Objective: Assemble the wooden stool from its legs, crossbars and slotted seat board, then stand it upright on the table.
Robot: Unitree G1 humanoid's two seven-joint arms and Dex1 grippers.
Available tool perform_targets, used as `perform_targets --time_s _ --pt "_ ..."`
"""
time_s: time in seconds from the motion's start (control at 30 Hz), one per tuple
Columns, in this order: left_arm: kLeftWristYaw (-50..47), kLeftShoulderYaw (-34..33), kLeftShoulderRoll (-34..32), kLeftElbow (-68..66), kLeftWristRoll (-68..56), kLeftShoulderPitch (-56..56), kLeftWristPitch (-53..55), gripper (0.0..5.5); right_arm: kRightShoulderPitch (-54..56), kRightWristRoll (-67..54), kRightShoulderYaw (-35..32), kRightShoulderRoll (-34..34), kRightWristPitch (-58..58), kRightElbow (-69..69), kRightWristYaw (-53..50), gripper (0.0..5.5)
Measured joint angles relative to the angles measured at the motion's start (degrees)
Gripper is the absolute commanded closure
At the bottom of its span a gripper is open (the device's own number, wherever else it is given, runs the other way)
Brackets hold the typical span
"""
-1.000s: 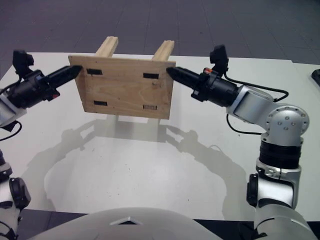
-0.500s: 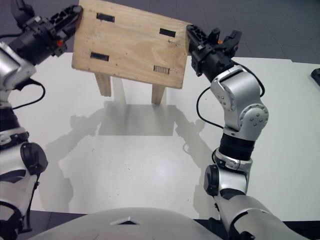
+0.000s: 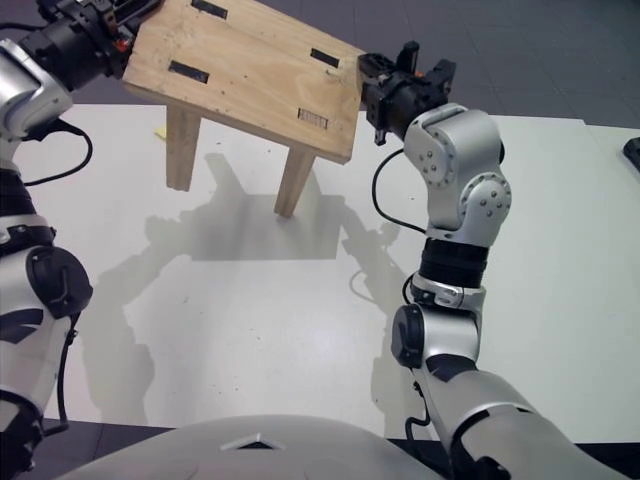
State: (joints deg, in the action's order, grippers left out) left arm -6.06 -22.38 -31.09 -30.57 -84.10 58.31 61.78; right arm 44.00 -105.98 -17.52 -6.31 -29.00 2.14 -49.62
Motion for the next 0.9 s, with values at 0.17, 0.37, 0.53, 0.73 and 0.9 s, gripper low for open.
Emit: perform_targets --time_s 0.17,0.37,0.53,0.73,0.9 --pt "2.63 -0.01 -0.59 -5.04 3.49 1.47 -0.04 4.17 1.66 0.08 -0.19 -0.19 0.22 2.25 -0.21 4.36" --pt "4.64 0.48 -0.99 -16.53 10.98 6.50 -3.47 4.17 9.90 3.93 -0.96 -0.27 0.51 14.78 0.52 4.92" --pt "5.32 0.88 0.14 -26.97 17.37 10.24 -9.81 4.16 18.40 8.56 -3.65 -0.27 1.77 28.14 1.91 5.47" --pt "8.06 0.74 2.23 -35.11 20.93 11.78 -17.17 3.64 25.72 14.26 -7.26 -0.01 1.90 39.50 6.18 5.50" --pt "8.45 2.05 2.57 -37.32 31.38 14.00 -21.88 2.81 30.77 18.15 -10.02 0.77 0.74 44.75 8.61 5.50"
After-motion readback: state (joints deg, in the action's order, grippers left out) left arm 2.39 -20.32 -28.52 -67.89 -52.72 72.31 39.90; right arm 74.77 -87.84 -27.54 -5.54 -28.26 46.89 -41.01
